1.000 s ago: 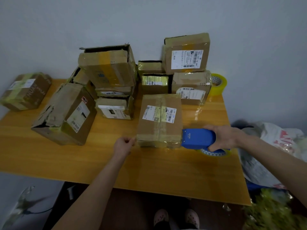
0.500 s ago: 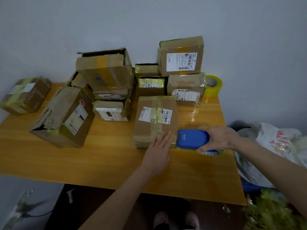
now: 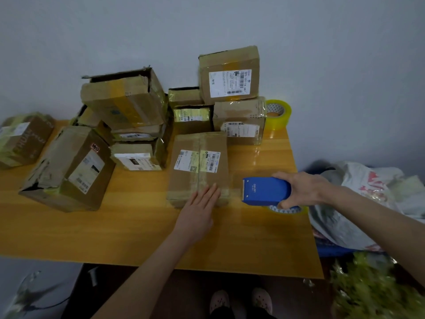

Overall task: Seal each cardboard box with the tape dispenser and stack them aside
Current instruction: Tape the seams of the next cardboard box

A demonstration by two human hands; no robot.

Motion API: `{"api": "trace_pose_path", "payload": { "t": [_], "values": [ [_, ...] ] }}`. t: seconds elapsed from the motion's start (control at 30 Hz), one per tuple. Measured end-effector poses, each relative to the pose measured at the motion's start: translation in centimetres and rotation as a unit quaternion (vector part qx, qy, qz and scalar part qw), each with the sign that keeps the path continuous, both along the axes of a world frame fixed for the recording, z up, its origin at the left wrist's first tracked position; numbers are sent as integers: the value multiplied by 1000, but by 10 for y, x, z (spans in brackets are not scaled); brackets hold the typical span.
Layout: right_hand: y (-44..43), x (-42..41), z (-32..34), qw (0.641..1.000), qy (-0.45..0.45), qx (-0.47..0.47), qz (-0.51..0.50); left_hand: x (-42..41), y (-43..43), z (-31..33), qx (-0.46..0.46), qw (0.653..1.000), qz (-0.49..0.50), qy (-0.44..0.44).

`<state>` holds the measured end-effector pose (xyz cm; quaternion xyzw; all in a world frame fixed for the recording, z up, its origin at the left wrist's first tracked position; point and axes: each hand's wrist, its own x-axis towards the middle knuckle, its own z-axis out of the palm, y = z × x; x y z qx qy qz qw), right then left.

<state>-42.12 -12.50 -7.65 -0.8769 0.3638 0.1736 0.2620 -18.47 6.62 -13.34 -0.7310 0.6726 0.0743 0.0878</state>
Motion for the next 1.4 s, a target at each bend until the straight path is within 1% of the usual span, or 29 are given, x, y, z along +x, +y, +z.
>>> {"api": "trace_pose_path", "payload": {
  "t": [0.23, 0.47, 0.77, 0.9, 0.97, 1.07, 1.13, 1.17, 1.2, 1.23, 1.27, 1.33, 1.37, 1.4],
  "values": [
    [-5, 4, -2, 998, 47, -27, 32, 1, -1, 0, 0, 1000, -4, -4],
    [7, 44, -2, 988, 125, -68, 60, 0, -1, 0, -4, 1000, 0, 8],
    [9, 79, 18, 981, 160, -71, 78, 0, 0, -3, -19, 999, 5, 40],
    [18, 88, 9, 976, 186, -99, 50, -1, 2, -2, -23, 999, -2, 45],
    [10, 86, 12, 981, 180, -73, 23, 0, 2, -1, -29, 998, 0, 49],
    [-17, 67, 26, 989, 130, -24, -63, 2, 1, 0, -24, 998, -3, 52],
    [-27, 54, 27, 986, 53, 7, -158, 1, 1, -1, -27, 998, -1, 52],
    [-27, 51, 21, 976, -4, 31, -215, 1, 1, -1, -29, 998, -2, 52],
    [-24, 50, 13, 956, -66, 66, -278, 2, 2, -1, -31, 998, -4, 52],
    [-19, 51, 3, 926, -120, 108, -341, 3, 2, -2, -31, 998, -7, 52],
    [-14, 52, -9, 887, -162, 161, -401, 3, 2, -3, -30, 998, -9, 53],
    [-5, 55, -33, 795, -207, 270, -503, 3, 2, -4, -37, 998, -11, 57],
    [-2, 57, -42, 754, -220, 312, -535, 3, 2, -4, -44, 997, -10, 63],
    [-1, 60, -48, 723, -228, 341, -556, 3, 2, -4, -52, 996, -9, 73]
  ]
}}
